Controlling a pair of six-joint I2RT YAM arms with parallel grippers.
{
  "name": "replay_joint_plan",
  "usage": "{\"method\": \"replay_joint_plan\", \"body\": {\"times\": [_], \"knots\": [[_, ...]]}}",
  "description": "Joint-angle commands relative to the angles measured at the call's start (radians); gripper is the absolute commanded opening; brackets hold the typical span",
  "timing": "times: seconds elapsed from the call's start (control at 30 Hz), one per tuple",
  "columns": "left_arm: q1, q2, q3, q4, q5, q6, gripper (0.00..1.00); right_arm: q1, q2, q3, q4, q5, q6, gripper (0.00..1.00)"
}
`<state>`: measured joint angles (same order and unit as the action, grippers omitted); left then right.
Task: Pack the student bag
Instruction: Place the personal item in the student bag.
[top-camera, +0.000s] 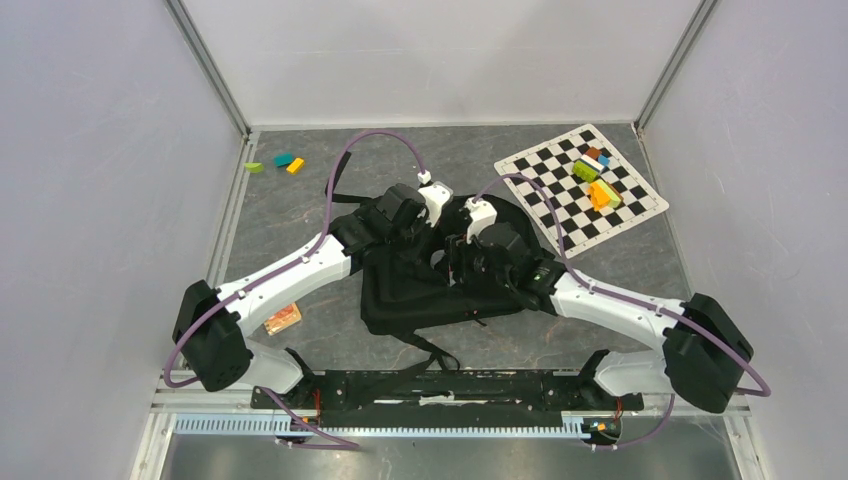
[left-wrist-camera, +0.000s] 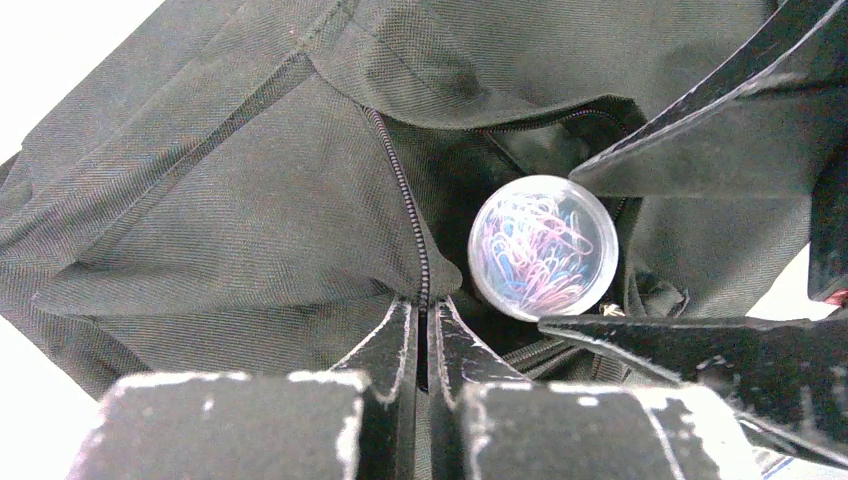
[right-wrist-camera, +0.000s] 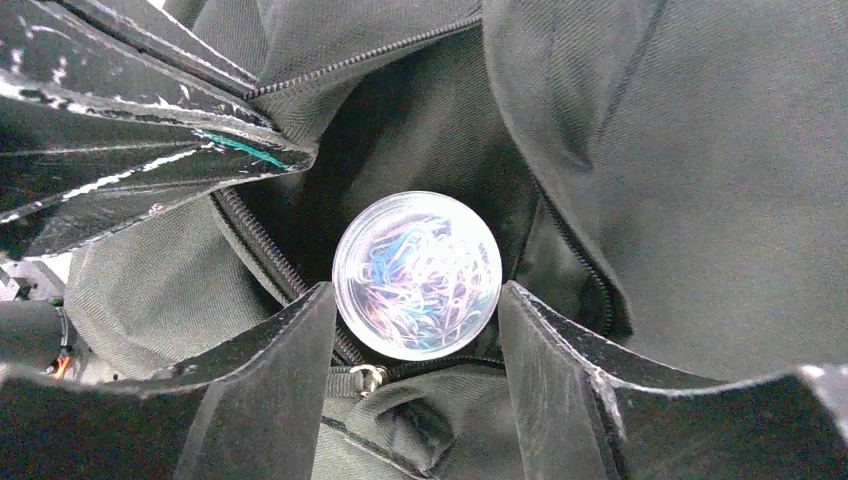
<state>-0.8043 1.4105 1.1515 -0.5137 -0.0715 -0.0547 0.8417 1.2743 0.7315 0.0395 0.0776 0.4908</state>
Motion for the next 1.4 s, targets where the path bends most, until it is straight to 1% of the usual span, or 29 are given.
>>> {"method": "replay_joint_plan", "body": {"times": [0.0, 0.17, 0.27, 0.37, 0.43, 0.5, 0.57, 0.6, 0.67, 0.73, 0.8, 0.93, 1.17, 1.27, 1.37], "knots": [[-0.001, -0.032, 0.018, 0.041, 0.045, 0.009, 0.02, 0.031, 0.044, 0.003, 0.065, -0.062, 0.050, 0.64], [-0.001, -0.031, 0.017, 0.040, 0.046, 0.010, 0.02, 0.054, 0.109, -0.011, 0.211, -0.175, 0.113, 0.63], [-0.001, -0.030, 0.017, 0.038, 0.040, 0.012, 0.02, 0.060, 0.117, -0.001, 0.248, -0.190, 0.116, 0.64], [-0.001, -0.031, 0.019, 0.038, 0.041, 0.012, 0.02, 0.059, 0.102, 0.006, 0.254, -0.181, 0.109, 0.68], [-0.001, -0.033, 0.019, 0.038, 0.040, 0.012, 0.02, 0.059, 0.084, 0.005, 0.236, -0.150, 0.104, 0.72], [-0.001, -0.035, 0.020, 0.037, 0.041, 0.013, 0.02, 0.059, 0.055, 0.004, 0.183, -0.088, 0.093, 0.75], [-0.001, -0.039, 0.019, 0.037, 0.039, 0.013, 0.02, 0.058, 0.030, 0.006, 0.128, -0.004, 0.069, 0.82], [-0.001, -0.040, 0.019, 0.037, 0.038, 0.013, 0.02, 0.056, 0.019, 0.008, 0.106, 0.017, 0.057, 0.84], [-0.001, -0.042, 0.019, 0.037, 0.038, 0.013, 0.02, 0.054, -0.005, 0.009, 0.065, 0.058, 0.042, 0.86], [-0.001, -0.044, 0.019, 0.037, 0.038, 0.013, 0.02, 0.050, -0.025, 0.005, 0.041, 0.097, 0.043, 0.86], [-0.001, -0.043, 0.019, 0.037, 0.039, 0.013, 0.02, 0.044, -0.041, -0.008, 0.043, 0.113, 0.045, 0.83], [-0.001, -0.045, 0.019, 0.037, 0.040, 0.013, 0.02, 0.040, -0.015, 0.001, 0.043, 0.087, 0.046, 0.74], [-0.001, -0.045, 0.019, 0.035, 0.035, 0.016, 0.02, 0.040, 0.063, 0.017, 0.074, 0.013, 0.062, 0.65], [-0.001, -0.044, 0.019, 0.036, 0.036, 0.016, 0.02, 0.040, 0.097, 0.022, 0.121, -0.061, 0.069, 0.59], [-0.001, -0.041, 0.019, 0.035, 0.036, 0.016, 0.02, 0.039, 0.141, 0.032, 0.198, -0.173, 0.087, 0.43]]}}
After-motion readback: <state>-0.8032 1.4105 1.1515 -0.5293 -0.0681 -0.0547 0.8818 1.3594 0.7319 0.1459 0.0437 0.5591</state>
